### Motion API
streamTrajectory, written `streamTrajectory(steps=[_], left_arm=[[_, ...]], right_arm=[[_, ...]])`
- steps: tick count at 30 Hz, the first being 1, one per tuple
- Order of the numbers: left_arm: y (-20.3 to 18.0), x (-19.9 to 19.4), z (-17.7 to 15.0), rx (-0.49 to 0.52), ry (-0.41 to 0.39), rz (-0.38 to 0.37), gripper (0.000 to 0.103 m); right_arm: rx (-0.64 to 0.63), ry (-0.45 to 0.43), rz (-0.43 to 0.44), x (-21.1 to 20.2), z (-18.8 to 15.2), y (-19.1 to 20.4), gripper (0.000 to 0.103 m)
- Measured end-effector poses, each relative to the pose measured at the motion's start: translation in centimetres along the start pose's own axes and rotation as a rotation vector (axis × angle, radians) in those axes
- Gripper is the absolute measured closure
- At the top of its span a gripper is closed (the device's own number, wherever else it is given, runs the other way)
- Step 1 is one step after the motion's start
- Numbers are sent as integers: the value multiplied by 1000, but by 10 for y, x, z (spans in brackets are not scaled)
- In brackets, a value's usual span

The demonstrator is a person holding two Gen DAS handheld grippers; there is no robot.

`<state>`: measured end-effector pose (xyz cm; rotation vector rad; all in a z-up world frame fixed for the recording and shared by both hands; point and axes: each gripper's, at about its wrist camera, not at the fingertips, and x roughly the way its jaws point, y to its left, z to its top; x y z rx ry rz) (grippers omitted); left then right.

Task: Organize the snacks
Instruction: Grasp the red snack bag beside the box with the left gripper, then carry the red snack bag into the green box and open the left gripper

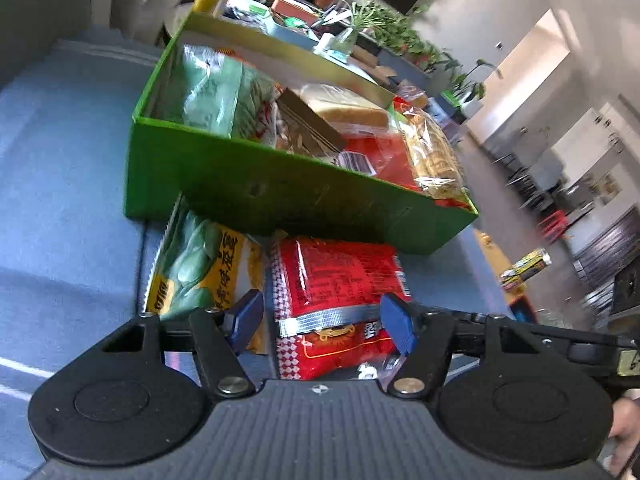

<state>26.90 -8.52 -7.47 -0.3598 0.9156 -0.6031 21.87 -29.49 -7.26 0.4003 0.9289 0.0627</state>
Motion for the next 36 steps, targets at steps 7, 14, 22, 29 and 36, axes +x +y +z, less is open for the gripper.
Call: streamTrajectory(steps=[7,14,22,29,36], left_arm=[[21,12,6,-146,13,-60,73],[13,-12,-15,-109,-39,-33,75],[3,-52,-25,-104,-107,-85,75],[-8,-77,-29,-51,-148,-67,74],[-22,-106,-43,2,-208,-52,74]], right_arm=[[12,-33,45,8,3,2,8],[-4,-42,92,-5,-22,22,23],[-64,-128,98,-45,-42,44,23],[-95,-174,120,-64,-50,54,23],[-100,-199,145,-83,-59,62,23]])
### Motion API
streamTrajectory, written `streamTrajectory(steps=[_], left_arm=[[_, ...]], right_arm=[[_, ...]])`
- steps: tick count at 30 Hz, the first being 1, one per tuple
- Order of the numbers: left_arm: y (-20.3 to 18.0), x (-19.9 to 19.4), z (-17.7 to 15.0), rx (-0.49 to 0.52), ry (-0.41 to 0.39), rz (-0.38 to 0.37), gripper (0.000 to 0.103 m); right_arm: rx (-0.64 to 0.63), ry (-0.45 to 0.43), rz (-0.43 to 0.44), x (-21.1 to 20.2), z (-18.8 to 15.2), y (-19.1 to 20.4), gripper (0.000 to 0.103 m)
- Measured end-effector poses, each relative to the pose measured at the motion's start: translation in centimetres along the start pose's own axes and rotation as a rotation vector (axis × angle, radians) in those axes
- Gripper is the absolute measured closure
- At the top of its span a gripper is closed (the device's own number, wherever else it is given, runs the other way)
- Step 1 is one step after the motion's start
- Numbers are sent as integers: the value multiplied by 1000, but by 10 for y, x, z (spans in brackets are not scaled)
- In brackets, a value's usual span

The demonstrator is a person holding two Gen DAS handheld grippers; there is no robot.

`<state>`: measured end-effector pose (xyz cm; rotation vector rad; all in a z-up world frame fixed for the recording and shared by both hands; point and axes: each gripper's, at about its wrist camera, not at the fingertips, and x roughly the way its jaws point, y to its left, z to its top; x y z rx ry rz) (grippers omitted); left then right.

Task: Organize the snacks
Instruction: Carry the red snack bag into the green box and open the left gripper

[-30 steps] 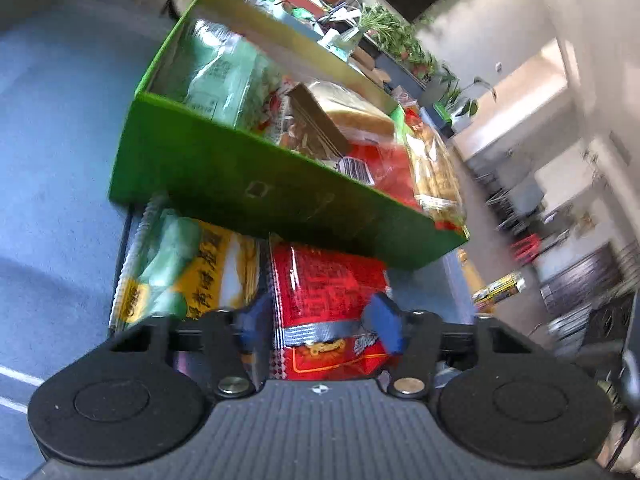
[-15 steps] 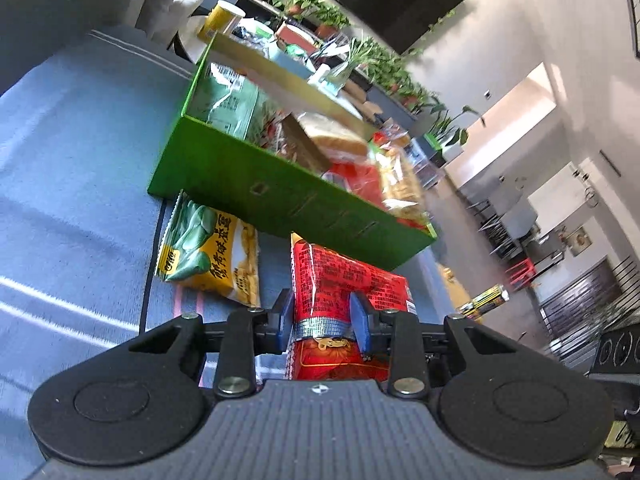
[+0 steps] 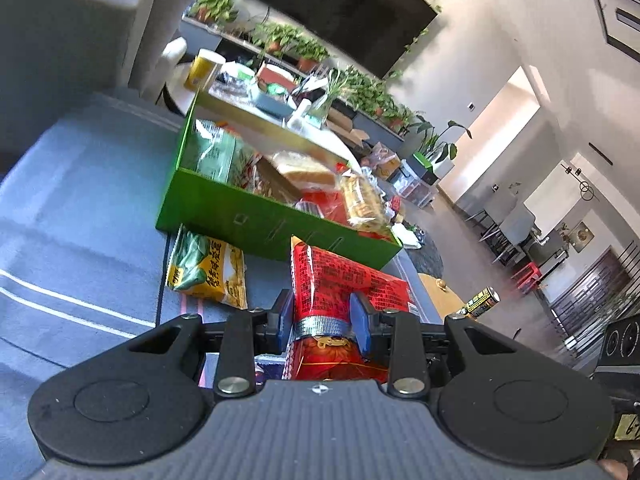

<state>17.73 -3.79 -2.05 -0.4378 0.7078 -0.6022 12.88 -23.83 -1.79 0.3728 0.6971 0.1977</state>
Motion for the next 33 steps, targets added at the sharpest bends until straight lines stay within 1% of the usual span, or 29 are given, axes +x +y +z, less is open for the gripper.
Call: streamTrajectory(steps=[4,8,13,19,24,28,33], left_arm=[[-11,-23,-5,41,-42,5,74],[-23,-44,-13,98,-95,27,73],[-26,-73,-29,104,-131,11,73],[-28,-100,-60,114,-155,11,73],[-30,-118,-84,137,-199,27,72],[-31,-127,-86,158,-246,30,71],[-30,-123,-69,179,-289,22,69]], right_arm=[[-17,-27,25,-16,-5,8,23],[-52,-49,41,-32,-12,21,23],[-68,-83,60,-48,-26,32,23],[-96,-114,77,-70,-55,42,23],[-172,-165,60,-84,-83,55,23],[-194,-197,81,-88,-91,57,23],[-248,-255,94,-84,-81,64,23]])
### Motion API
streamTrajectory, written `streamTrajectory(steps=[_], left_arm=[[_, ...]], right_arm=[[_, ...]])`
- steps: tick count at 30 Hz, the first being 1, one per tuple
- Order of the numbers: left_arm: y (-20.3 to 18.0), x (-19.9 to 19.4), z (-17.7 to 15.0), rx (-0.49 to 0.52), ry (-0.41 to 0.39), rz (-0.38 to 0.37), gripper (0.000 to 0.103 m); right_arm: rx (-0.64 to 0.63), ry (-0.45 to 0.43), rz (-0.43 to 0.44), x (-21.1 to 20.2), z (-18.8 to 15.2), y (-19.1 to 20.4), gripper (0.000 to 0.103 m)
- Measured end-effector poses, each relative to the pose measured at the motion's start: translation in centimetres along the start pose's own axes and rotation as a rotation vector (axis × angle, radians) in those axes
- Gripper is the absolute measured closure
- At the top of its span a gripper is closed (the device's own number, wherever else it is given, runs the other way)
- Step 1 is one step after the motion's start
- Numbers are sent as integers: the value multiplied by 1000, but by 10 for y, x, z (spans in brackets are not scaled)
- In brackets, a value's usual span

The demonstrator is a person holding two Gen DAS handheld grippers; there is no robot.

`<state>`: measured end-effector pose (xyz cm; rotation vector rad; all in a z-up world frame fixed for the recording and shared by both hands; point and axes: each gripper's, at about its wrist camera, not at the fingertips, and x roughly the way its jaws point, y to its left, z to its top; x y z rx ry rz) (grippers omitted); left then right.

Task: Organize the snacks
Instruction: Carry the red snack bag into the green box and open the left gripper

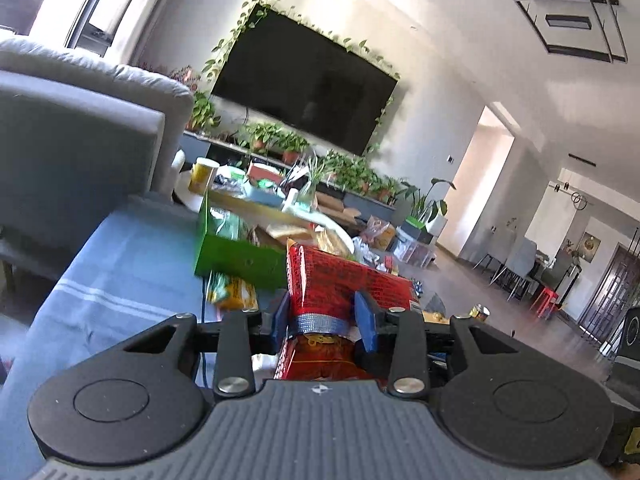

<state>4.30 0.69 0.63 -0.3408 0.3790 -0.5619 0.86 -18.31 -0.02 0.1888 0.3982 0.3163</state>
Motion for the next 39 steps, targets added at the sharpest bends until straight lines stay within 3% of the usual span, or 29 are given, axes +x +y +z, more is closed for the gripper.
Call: streamTrajectory(steps=[21,39], left_arm=[[32,126,78,-55,76,-12,69],[66,247,112,-75,180,14,69]], right_arm=[[5,38,-27,86,69,-46,23],[72,134,-49,184,118,-108,23]])
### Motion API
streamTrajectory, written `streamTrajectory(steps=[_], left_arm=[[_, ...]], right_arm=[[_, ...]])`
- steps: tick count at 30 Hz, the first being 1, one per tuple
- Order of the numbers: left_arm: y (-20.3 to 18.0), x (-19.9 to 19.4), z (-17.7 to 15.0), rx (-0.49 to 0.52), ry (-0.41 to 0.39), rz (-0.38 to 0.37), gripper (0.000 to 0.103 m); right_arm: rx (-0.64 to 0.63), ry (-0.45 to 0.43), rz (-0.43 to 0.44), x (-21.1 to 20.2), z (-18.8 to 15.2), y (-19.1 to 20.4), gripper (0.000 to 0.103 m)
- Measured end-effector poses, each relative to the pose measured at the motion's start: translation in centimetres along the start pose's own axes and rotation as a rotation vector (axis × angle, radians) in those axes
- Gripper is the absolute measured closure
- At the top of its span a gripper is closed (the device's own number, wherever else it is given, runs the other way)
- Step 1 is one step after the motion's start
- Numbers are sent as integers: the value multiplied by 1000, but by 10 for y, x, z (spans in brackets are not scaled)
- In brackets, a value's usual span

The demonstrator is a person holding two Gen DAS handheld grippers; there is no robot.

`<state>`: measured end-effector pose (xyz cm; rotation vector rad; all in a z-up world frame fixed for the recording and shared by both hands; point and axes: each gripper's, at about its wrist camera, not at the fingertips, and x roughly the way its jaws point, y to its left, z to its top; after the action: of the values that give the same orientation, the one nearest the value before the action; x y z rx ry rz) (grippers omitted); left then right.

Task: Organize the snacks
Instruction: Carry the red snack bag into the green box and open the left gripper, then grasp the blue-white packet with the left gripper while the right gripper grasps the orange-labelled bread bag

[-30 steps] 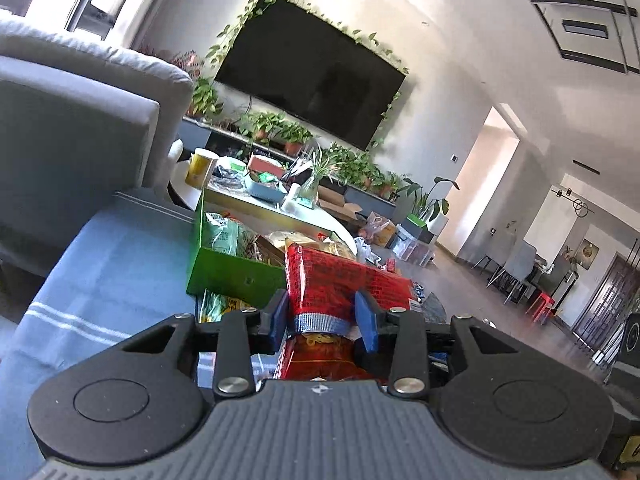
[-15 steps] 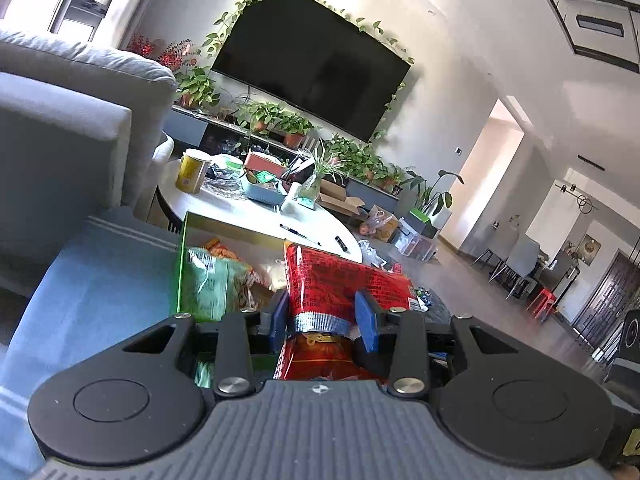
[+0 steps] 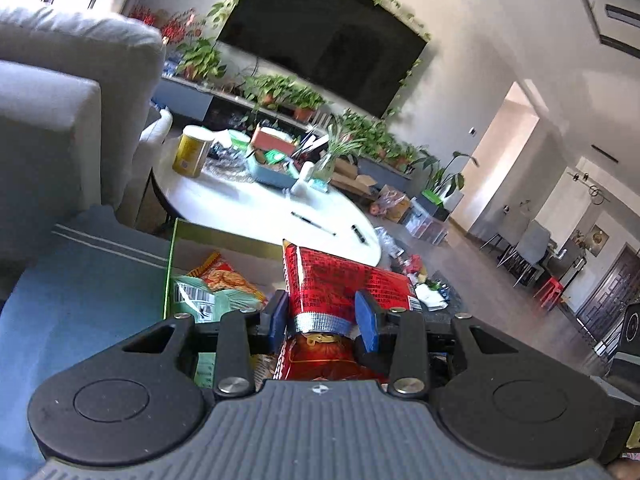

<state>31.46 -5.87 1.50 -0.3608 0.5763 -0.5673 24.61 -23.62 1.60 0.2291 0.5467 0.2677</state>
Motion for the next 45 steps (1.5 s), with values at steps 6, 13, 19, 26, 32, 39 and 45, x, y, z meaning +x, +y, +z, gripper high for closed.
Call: streamTrajectory(steps=[6,13,19,26,32,39,45], left_arm=[[31,48,-6,-86,135,48,68],[31,63,-10,-34,187,131,60],[8,62,-14,62,174,237,55],[-9,-11,-2,72,69,170,37],[-26,-68,-25,105,59,112,37],[-36,-91,-80,169,135,154,37],[-31,-99,-124,130,213,164,37]], right_arm=[[69,98,5,46,-2,-25,23],[108,188,-58,75,-11,-33,23],[16,173,-103,73,-18,-20,23],[-87,61,-91,16,-3,-1,22],[-139,10,-69,-44,-14,8,22],[-181,77,-47,-81,-60,13,22],[-166,184,-50,-87,-102,15,19]])
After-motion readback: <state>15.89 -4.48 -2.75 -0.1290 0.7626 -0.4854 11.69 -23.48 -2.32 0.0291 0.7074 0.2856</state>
